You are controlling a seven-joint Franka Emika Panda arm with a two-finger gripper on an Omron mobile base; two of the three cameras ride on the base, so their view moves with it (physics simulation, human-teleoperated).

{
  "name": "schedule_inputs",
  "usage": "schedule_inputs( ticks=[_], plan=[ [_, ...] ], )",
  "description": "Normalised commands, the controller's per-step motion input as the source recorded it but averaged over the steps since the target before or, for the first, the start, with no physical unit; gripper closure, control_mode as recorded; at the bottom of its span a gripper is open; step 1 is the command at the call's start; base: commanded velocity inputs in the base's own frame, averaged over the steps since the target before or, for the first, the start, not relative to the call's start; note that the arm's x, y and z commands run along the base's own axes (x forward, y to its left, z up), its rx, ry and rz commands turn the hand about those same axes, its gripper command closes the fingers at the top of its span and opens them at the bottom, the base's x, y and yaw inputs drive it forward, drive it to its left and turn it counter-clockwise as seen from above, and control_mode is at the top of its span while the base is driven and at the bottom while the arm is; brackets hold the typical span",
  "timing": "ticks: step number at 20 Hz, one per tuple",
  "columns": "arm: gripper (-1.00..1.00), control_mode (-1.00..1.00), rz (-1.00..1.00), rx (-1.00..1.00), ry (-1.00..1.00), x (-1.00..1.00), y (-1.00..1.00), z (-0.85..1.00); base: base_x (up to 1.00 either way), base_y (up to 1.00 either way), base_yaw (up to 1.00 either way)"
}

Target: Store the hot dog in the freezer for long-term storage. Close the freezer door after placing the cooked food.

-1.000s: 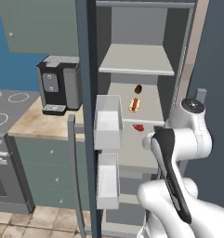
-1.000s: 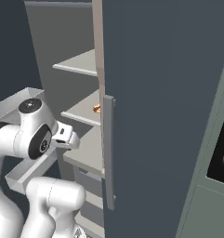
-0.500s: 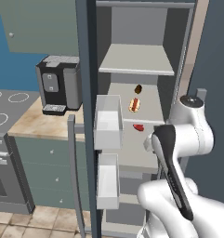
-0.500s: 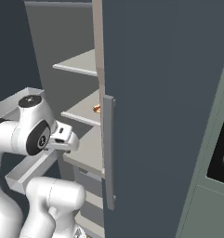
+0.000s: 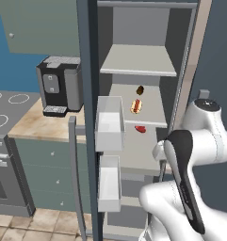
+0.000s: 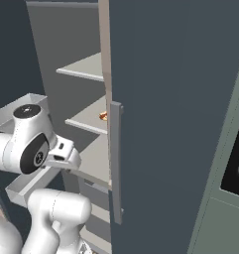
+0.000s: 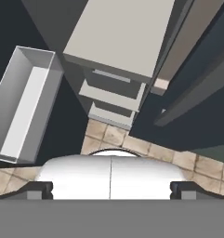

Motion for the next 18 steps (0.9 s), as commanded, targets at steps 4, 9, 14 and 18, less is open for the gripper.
schedule_inputs(
  ticks=[4,9,14,18],
  plan=[
    [-1.0,-1.0,-0.02,0.0,0.0,-0.44,-0.08,0.01,0.0,0.0,0.0],
    [-1.0,-1.0,-0.01,0.0,0.0,-0.4,-0.01,0.0,0.0,0.0,0.0],
    [-1.0,-1.0,0.0,0.0,0.0,-0.16,0.0,0.0,0.0,0.0,0.0],
    [-1.0,-1.0,0.0,0.0,0.0,0.0,0.0,0.0,0.0,0.0,0.0]
  ],
)
